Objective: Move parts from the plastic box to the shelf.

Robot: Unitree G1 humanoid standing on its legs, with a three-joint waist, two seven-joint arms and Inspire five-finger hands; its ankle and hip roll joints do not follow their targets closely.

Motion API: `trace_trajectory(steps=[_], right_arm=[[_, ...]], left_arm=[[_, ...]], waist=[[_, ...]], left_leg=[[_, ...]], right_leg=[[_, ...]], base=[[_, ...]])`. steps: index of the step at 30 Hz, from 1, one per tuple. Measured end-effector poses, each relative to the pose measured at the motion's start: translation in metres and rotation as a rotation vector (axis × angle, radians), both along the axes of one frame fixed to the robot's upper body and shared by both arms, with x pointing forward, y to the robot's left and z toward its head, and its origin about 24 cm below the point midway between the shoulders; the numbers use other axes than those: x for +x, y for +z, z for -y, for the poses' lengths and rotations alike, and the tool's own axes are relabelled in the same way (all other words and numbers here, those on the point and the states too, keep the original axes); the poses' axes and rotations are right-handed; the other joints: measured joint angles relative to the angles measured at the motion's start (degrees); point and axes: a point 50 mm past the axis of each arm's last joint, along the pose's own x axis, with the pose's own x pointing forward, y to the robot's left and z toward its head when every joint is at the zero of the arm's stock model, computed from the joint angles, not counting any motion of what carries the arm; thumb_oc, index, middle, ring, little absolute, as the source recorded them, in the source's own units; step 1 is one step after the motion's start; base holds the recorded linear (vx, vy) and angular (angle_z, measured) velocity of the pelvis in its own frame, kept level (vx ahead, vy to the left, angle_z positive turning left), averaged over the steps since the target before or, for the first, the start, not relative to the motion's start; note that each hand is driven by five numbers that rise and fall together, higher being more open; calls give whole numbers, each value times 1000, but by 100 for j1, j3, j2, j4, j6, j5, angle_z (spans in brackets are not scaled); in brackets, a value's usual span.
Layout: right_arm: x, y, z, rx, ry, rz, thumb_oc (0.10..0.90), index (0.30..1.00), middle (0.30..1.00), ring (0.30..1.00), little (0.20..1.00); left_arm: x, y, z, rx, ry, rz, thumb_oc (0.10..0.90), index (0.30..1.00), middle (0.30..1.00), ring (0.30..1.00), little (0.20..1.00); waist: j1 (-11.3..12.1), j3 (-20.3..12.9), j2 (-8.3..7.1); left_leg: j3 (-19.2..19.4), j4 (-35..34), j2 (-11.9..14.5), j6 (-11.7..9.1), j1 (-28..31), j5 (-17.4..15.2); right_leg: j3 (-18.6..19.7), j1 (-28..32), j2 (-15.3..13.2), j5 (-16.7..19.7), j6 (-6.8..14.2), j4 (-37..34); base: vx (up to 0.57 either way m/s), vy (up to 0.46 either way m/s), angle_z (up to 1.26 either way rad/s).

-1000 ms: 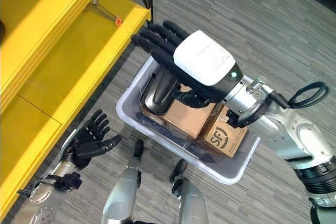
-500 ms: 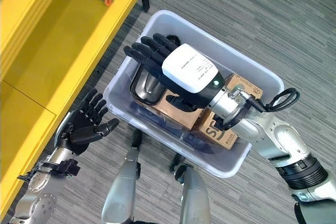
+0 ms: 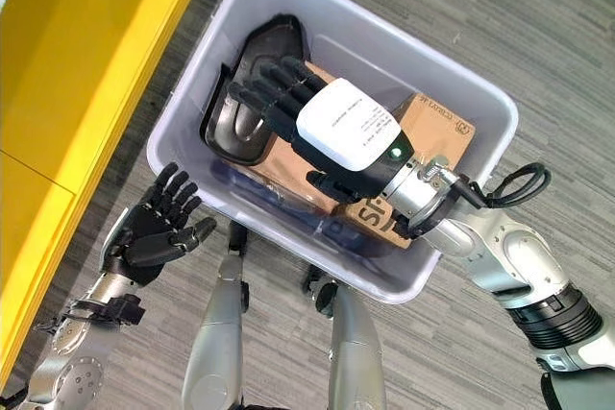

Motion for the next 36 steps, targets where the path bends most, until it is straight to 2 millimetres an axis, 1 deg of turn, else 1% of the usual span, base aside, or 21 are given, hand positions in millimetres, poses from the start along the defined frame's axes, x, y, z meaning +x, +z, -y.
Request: trace_trajectory(steps=[2, 7, 10, 12, 16, 18, 20, 23, 24, 27, 31, 33, 34, 36], right_arm=[[0, 0, -1, 4, 3, 0, 900, 1000, 1000, 1000, 1000], [0, 1, -1, 16, 8, 18, 900, 1000, 1000, 1000, 1000], [4, 8, -8, -12, 12, 71, 900, 1000, 1000, 1000, 1000], [8, 10, -12, -9, 12, 78, 900, 1000, 1000, 1000, 1000], [18, 9, -9, -27, -34, 94, 900, 1000, 1000, 1000, 1000], [20, 8, -7, -39, -51, 101, 900, 1000, 1000, 1000, 1000], [22, 11, -9, -36, -49, 124, 900, 1000, 1000, 1000, 1000], [43, 15, -20, -95, -76, 152, 900, 1000, 1000, 1000, 1000], [46, 16, -22, -123, -87, 165, 900, 1000, 1000, 1000, 1000], [50, 17, -25, -174, -99, 193, 900, 1000, 1000, 1000, 1000], [52, 10, -32, -208, -79, 190, 900, 1000, 1000, 1000, 1000], [58, 11, -29, -209, -105, 209, 900, 1000, 1000, 1000, 1000], [65, 11, -24, -218, -138, 214, 900, 1000, 1000, 1000, 1000], [71, 9, -19, -235, -184, 220, 900, 1000, 1000, 1000, 1000]], left_arm=[[1, 1, -1, -27, 1, 2, 900, 1000, 1000, 1000, 1000], [2, 3, 1, -28, -4, 14, 900, 1000, 1000, 1000, 1000], [5, 8, 0, -27, 3, 46, 900, 1000, 1000, 1000, 1000], [6, 9, 0, -27, 4, 51, 900, 1000, 1000, 1000, 1000], [7, 10, 2, -27, -5, 52, 900, 1000, 1000, 1000, 1000], [7, 9, 2, -25, -9, 46, 900, 1000, 1000, 1000, 1000], [7, 9, 3, -20, -16, 43, 900, 1000, 1000, 1000, 1000], [10, 10, 5, -8, -31, 42, 900, 1000, 1000, 1000, 1000], [11, 11, 7, -3, -42, 44, 900, 1000, 1000, 1000, 1000], [14, 15, 10, 11, -63, 55, 900, 1000, 1000, 1000, 1000], [15, 15, 12, 13, -75, 58, 900, 1000, 1000, 1000, 1000], [16, 16, 13, 20, -84, 63, 900, 1000, 1000, 1000, 1000], [16, 17, 14, 22, -93, 68, 900, 1000, 1000, 1000, 1000], [16, 17, 14, 23, -100, 69, 900, 1000, 1000, 1000, 1000]], waist=[[-3, 0, 0], [2, -1, -10], [9, -2, -17], [5, -1, -18], [16, -1, -18], [-32, -3, -35], [3, -5, -64], [35, -5, -64], [71, -6, -64], [194, -6, -72], [188, -6, -72], [184, -6, -72], [192, -7, -71], [204, -7, -70]], left_leg=[[-25, 30, -26, 0, -87, 0], [-78, 100, -77, 0, -280, 1], [-135, 181, -86, 1, -476, 1], [-144, 195, -85, 2, -499, 2], [-172, 214, -115, 2, -520, 2], [-194, 230, -186, 3, -515, 2], [-206, 257, -214, 1, -528, 1], [-267, 263, -252, 2, -535, 2], [-281, 262, -253, 5, -557, 5], [-296, 278, -265, -4, -669, 19], [-356, 350, -307, -17, -738, 22], [-372, 371, -366, -44, -815, 42], [-377, 398, -392, -44, -877, 44], [-427, 457, -441, -45, -973, 42]], right_leg=[[-5, -72, -22, -4, -4, 26], [-18, -228, -76, -27, -1, 110], [-57, -406, -108, -61, 4, 201], [-68, -423, -110, -61, 3, 236], [-96, -425, -144, -77, 0, 262], [-102, -425, -224, -216, 77, 323], [-117, -434, -258, -203, 40, 420], [-126, -446, -287, -230, 5, 480], [-136, -468, -289, -232, 5, 479], [-158, -568, -308, -253, -19, 530], [-169, -576, -343, -258, -22, 573], [-167, -656, -407, -264, -20, 627], [-167, -718, -439, -283, -13, 665], [-172, -806, -481, -326, -11, 716]], base=[[-13, -43, 6], [-15, -47, 6], [-7, -33, 5], [0, -13, 2], [42, -27, 4], [41, -50, 17], [19, -66, 11], [5, -40, 10], [10, -22, 6], [17, -22, 5], [11, -15, 10], [-2, -30, 9], [0, -22, 9], [-7, -26, 12]])
